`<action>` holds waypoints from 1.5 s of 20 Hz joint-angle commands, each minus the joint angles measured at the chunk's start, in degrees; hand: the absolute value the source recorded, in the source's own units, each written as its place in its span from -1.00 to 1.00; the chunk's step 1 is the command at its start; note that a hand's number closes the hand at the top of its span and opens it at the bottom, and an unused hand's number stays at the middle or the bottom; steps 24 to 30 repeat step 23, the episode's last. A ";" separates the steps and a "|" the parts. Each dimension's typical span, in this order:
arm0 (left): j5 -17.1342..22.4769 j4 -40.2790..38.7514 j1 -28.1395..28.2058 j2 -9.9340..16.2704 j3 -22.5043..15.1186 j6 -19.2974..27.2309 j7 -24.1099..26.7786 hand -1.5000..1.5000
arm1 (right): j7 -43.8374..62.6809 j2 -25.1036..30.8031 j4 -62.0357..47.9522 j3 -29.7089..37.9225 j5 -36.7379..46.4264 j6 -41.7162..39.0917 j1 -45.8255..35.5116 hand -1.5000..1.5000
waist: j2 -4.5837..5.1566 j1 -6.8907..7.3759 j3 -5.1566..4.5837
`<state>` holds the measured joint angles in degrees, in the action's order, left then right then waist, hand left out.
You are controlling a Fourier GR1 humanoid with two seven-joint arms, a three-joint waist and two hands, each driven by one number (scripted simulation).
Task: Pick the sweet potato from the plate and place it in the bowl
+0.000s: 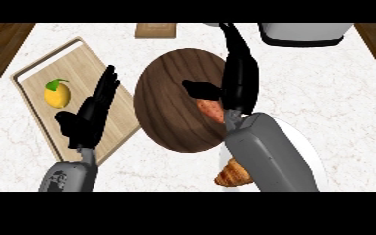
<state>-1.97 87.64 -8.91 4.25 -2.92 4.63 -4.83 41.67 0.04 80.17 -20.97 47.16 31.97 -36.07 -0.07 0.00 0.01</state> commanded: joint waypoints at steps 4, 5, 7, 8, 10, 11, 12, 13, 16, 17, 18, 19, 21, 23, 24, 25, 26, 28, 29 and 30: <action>0.55 0.56 -1.57 0.62 0.99 -0.88 -2.73 0.00 | 4.18 -0.04 13.67 1.00 -1.97 -0.11 6.16 -1.00 | -0.02 -0.15 0.00; -0.51 2.12 3.40 -0.13 -0.74 -0.78 1.03 0.00 | 2.91 1.87 18.01 3.06 -4.73 -3.10 9.14 -1.00 | -0.09 -0.23 0.00; 0.38 -1.17 2.27 0.40 0.82 -1.59 2.93 0.00 | 4.82 0.60 25.26 0.29 -4.35 -3.20 13.97 -1.00 | -0.14 -0.70 -0.02; -0.16 0.75 1.51 0.47 0.63 -0.95 1.16 0.00 | 1.97 1.44 24.89 3.04 -7.75 -2.35 13.75 -1.00 | -0.06 -0.37 0.01; 0.09 3.10 1.40 0.44 0.05 -1.33 -2.19 0.00 | -0.66 2.15 28.43 1.74 -9.53 -2.41 19.58 -1.00 | -0.06 -0.23 0.02; 0.46 1.96 3.57 -0.19 0.30 -1.32 0.70 0.00 | -0.09 4.44 32.06 3.21 -12.06 -5.73 20.15 -1.00 | -0.06 -0.26 0.01; -1.01 1.52 1.40 -1.09 -0.73 -0.18 -0.29 0.00 | -2.37 3.66 33.04 1.79 -12.38 -4.35 22.91 -1.00 | -0.03 -0.30 0.01; 1.11 5.29 1.71 1.06 0.38 -2.57 -4.19 0.00 | -3.14 5.90 34.15 4.10 -15.33 -7.10 22.53 -1.00 | -0.04 -0.13 0.02; -0.43 0.15 0.72 -0.27 0.58 -1.58 0.87 0.00 | -9.91 5.38 35.20 3.02 -18.57 -5.61 28.76 -1.00 | 0.06 -0.17 0.01; -0.44 4.93 3.23 0.13 -0.04 -1.17 -2.25 0.00 | -12.14 5.41 38.93 -1.24 -17.93 -3.79 35.77 -1.00 | -0.05 -0.25 0.04; -2.98 0.32 4.90 -2.24 -2.04 0.16 3.45 0.00 | -10.89 6.36 37.54 2.40 -19.74 -7.33 31.21 -1.00 | 0.04 -0.13 0.00; -0.87 3.03 1.92 -1.04 0.11 -0.54 -1.11 0.00 | -14.08 4.18 35.82 -1.58 -17.39 -4.79 34.84 -1.00 | 0.03 -0.10 0.01; -2.01 0.94 2.70 -1.77 -0.55 -0.42 1.88 0.00 | -12.95 5.67 39.79 0.07 -18.98 -7.82 36.37 -1.00 | 0.02 -0.16 0.00; -2.70 -0.99 -0.08 -2.93 -0.28 1.10 0.46 0.00 | -16.18 4.55 35.38 2.20 -20.42 -7.92 35.40 -1.00 | 0.05 -0.10 0.00; -2.70 -0.99 -0.08 -2.93 -0.28 1.10 0.46 0.00 | -16.18 4.55 35.38 2.20 -20.42 -7.92 35.40 -1.00 | 0.05 -0.10 0.00; -2.70 -0.99 -0.08 -2.93 -0.28 1.10 0.46 0.00 | -16.18 4.55 35.38 2.20 -20.42 -7.92 35.40 -1.00 | 0.05 -0.10 0.00; -2.70 -0.99 -0.08 -2.93 -0.28 1.10 0.46 0.00 | -16.18 4.55 35.38 2.20 -20.42 -7.92 35.40 -1.00 | 0.05 -0.10 0.00; -2.70 -0.99 -0.08 -2.93 -0.28 1.10 0.46 0.00 | -16.18 4.55 35.38 2.20 -20.42 -7.92 35.40 -1.00 | 0.05 -0.10 0.00; -2.70 -0.99 -0.08 -2.93 -0.28 1.10 0.46 0.00 | -16.18 4.55 35.38 2.20 -20.42 -7.92 35.40 -1.00 | 0.05 -0.10 0.00; -2.70 -0.99 -0.08 -2.93 -0.28 1.10 0.46 0.00 | -16.18 4.55 35.38 2.20 -20.42 -7.92 35.40 -1.00 | 0.05 -0.10 0.00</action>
